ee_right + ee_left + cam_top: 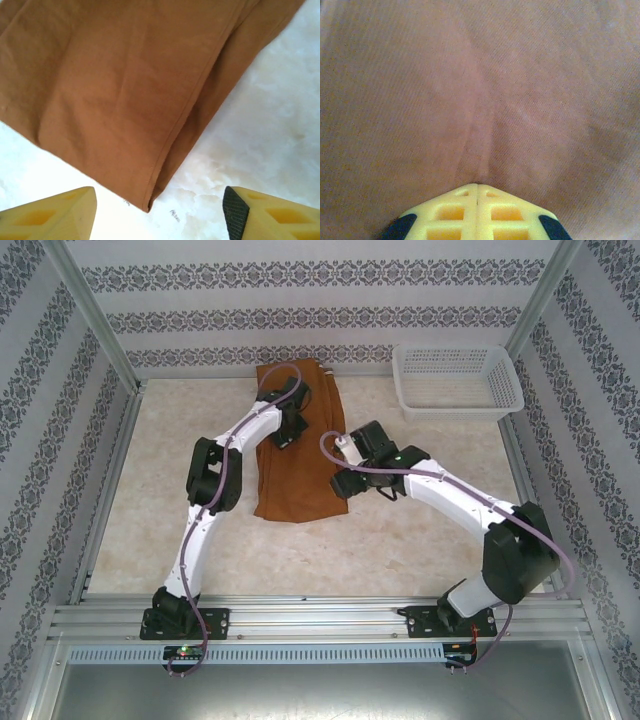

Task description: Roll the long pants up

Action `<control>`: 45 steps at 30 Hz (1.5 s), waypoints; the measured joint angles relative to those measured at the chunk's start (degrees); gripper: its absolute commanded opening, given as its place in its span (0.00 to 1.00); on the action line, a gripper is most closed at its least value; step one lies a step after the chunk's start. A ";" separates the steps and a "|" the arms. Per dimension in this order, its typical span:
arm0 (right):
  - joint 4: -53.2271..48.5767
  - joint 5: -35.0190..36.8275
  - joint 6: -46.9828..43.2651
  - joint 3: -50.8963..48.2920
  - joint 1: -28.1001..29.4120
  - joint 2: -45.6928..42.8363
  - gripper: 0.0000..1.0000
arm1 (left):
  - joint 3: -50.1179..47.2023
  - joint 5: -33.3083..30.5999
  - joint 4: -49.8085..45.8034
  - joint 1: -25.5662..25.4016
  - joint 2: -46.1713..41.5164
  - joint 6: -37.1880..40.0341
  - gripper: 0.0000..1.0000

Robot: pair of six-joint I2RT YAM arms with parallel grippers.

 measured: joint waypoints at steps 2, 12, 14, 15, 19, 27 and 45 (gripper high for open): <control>-1.07 0.55 -2.03 0.13 2.21 0.09 0.70 | 1.57 0.00 -0.59 0.81 0.66 1.55 0.63; -3.04 10.21 -15.10 1.51 14.75 1.31 0.71 | -10.47 2.54 -1.95 4.37 -10.51 8.81 1.00; -3.37 12.17 -16.11 1.51 17.53 2.29 0.71 | -16.72 2.36 -1.99 4.68 -16.90 9.81 1.00; -3.48 12.79 -16.17 1.51 18.67 2.71 0.71 | -19.34 2.34 -1.66 4.70 -19.71 10.03 1.00; -3.56 14.56 -16.00 1.55 23.78 3.91 0.71 | -28.63 2.38 -0.68 4.72 -31.85 10.21 1.00; -3.54 16.57 -15.78 3.65 30.45 8.35 0.71 | -42.49 2.34 2.89 4.72 -45.46 8.92 1.00; 5.66 25.03 -23.74 3.61 30.95 19.58 0.56 | -56.70 2.29 5.90 4.81 -58.60 4.09 1.00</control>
